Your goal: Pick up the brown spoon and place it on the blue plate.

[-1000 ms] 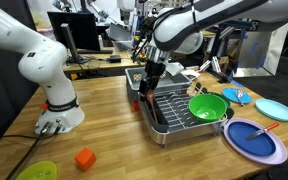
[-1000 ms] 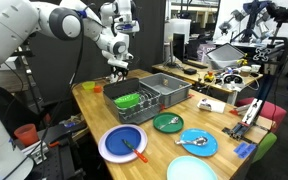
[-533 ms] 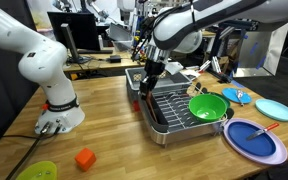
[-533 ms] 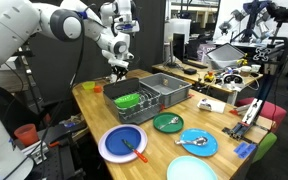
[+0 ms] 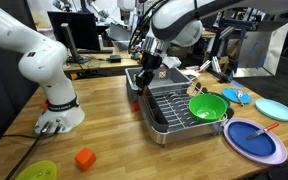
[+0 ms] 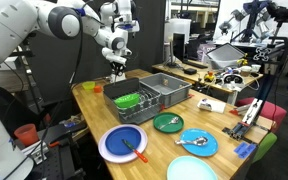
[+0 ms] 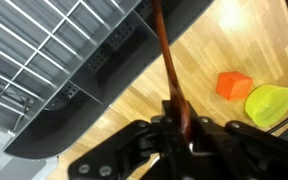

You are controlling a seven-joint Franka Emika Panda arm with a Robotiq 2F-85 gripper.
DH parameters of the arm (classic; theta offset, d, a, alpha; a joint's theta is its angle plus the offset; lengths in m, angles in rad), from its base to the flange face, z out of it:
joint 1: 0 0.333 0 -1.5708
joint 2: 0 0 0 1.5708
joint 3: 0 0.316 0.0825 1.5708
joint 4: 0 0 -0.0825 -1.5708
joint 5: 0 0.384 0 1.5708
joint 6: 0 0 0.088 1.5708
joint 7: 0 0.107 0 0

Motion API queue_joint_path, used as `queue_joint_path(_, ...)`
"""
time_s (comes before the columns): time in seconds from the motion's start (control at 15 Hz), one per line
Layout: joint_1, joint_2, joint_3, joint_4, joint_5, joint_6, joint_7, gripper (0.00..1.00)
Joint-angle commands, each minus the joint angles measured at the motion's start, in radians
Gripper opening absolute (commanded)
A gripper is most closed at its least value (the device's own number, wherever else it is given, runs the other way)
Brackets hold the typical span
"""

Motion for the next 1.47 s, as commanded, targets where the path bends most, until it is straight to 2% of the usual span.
queue_joint_path(0.0, -0.024, -0.076, -0.001, -0.067, -0.003, 0.003, -0.014, 0.03)
queue_joint_path(0.33, -0.046, -0.172, 0.000, -0.145, 0.003, 0.067, -0.005, 0.03)
queue_joint_path(0.67, -0.060, -0.302, 0.008, -0.290, 0.018, 0.209, 0.005, 0.03)
queue_joint_path(1.2, -0.035, -0.573, -0.075, -0.607, -0.036, 0.506, 0.148, 0.03)
queue_joint_path(1.33, -0.018, -0.640, -0.119, -0.693, -0.098, 0.564, 0.243, 0.03)
queue_joint_path(1.4, 0.003, -0.677, -0.166, -0.741, -0.177, 0.581, 0.334, 0.03)
